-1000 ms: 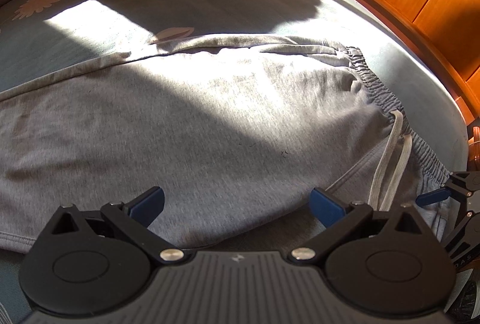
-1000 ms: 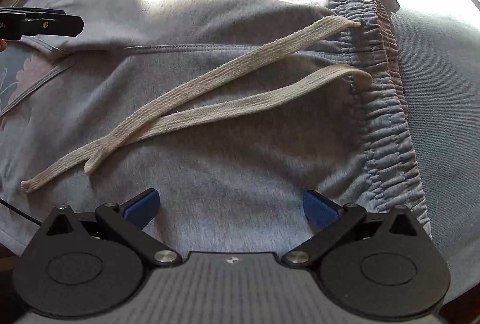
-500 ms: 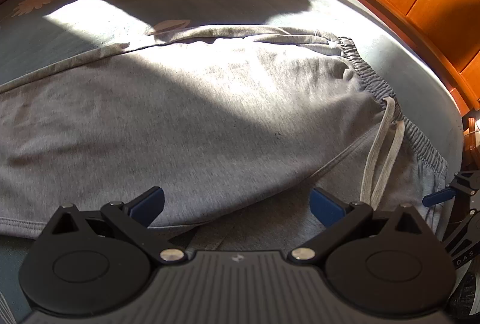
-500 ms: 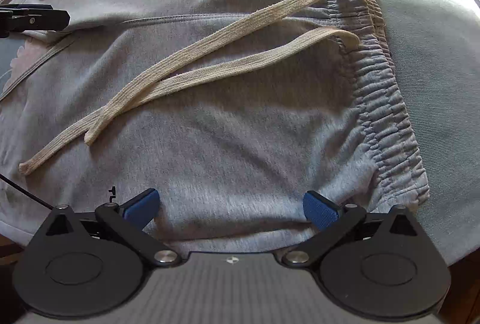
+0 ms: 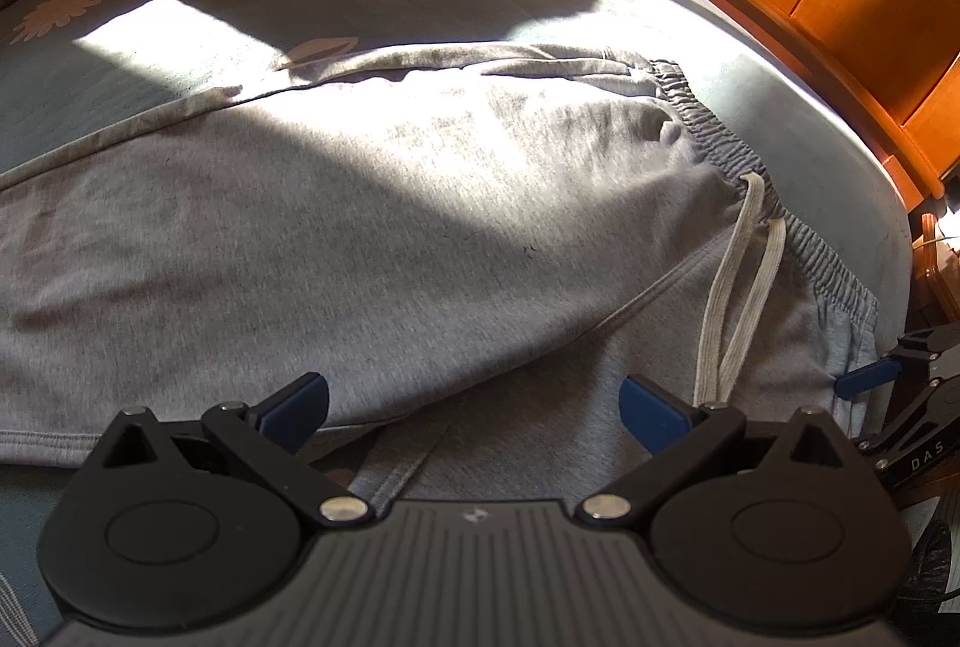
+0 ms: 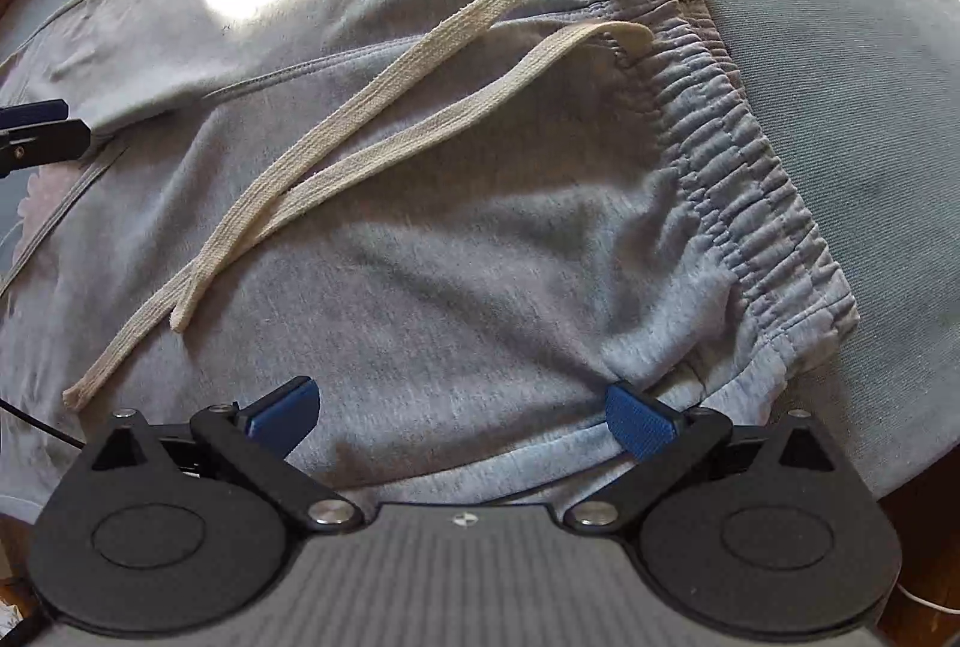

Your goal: Fold clothes

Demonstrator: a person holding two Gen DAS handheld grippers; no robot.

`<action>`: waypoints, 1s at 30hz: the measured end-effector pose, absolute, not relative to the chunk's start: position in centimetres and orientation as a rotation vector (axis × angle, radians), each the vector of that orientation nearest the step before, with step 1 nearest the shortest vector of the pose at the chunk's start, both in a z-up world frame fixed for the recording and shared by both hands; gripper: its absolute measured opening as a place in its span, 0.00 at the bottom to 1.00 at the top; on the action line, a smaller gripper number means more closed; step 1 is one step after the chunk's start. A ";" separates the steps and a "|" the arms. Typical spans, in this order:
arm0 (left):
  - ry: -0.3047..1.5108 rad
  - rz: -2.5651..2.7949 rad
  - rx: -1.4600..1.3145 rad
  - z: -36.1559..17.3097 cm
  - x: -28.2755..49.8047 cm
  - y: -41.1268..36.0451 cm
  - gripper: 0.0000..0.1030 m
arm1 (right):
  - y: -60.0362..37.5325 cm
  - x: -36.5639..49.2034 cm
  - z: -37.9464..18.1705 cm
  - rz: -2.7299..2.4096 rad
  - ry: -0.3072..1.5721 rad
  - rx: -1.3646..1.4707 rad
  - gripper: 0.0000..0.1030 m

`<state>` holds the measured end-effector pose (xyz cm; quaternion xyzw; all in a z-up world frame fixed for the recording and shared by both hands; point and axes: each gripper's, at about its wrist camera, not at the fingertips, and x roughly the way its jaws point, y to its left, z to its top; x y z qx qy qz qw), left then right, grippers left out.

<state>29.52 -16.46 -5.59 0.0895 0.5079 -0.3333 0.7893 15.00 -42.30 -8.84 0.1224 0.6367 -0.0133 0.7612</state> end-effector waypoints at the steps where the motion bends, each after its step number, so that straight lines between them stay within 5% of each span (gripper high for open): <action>1: 1.096 -0.715 0.189 -5.6 29.5 -16.4 0.99 | -41.9 15.1 -8.4 -0.014 1.378 0.261 1.00; 15: 1.190 -0.765 0.121 -7.2 26.6 -17.1 0.99 | -41.2 16.7 -9.0 0.079 1.406 0.221 1.00; 30: 1.195 -0.753 0.110 -9.3 25.3 -16.5 0.99 | -46.6 22.6 -4.5 0.083 1.231 0.038 1.00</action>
